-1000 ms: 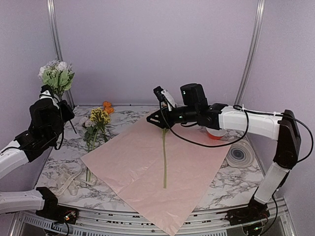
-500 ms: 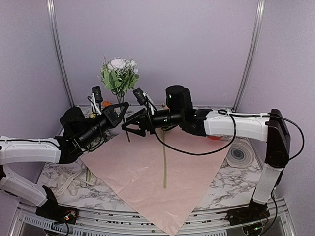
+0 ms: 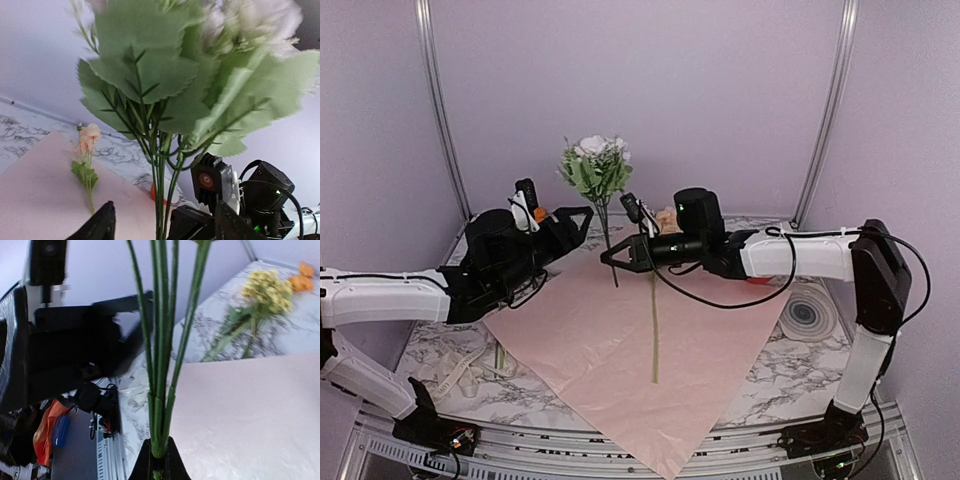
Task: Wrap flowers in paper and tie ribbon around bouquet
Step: Pass from the left arm to the right, then place the fake flower on the flattened wrapping paper.
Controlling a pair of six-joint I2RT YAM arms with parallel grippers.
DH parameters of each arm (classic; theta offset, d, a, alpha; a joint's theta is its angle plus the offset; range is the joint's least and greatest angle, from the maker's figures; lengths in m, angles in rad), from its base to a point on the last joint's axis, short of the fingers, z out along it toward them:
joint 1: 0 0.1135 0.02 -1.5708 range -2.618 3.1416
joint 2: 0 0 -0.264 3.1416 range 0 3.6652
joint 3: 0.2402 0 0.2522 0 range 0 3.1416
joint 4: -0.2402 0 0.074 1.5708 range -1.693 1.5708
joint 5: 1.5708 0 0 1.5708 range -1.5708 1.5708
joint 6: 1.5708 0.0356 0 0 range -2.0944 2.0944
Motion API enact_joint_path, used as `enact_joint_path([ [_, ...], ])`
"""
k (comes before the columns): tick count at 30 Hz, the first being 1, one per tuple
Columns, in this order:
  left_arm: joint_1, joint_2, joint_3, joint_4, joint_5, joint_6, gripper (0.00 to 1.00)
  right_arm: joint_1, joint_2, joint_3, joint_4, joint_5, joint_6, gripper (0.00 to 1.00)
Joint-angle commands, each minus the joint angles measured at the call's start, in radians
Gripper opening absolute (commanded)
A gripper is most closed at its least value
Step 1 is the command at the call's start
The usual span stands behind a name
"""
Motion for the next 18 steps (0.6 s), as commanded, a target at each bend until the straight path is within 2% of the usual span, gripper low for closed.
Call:
enact_joint_path([
  [1,0.007,0.034,0.205,-0.764,-0.485,-0.039,0.78,-0.114,-0.013,-0.091,-0.107,0.132,0.124,0.00],
  [2,0.012,0.056,0.232,-0.852,-0.507,-0.028,0.81,-0.121,-0.003,-0.108,-0.122,0.130,0.122,0.00],
  [4,0.028,0.089,0.234,-0.898,-0.481,0.026,0.85,-0.122,0.023,-0.130,-0.142,0.122,0.116,0.00],
  [10,0.130,0.119,0.142,-0.919,-0.413,-0.013,0.86,-0.124,0.119,-0.114,-0.163,0.178,0.116,0.00],
  [15,0.243,0.170,0.103,-0.952,-0.366,-0.012,0.87,-0.129,0.218,-0.075,-0.158,0.153,0.165,0.00],
  [16,0.263,0.181,0.100,-0.958,-0.345,-0.010,0.88,-0.129,0.229,-0.073,-0.158,0.160,0.163,0.01],
  [18,0.316,0.200,0.090,-0.959,-0.284,-0.016,0.88,-0.129,0.233,-0.067,-0.181,0.192,0.142,0.12],
])
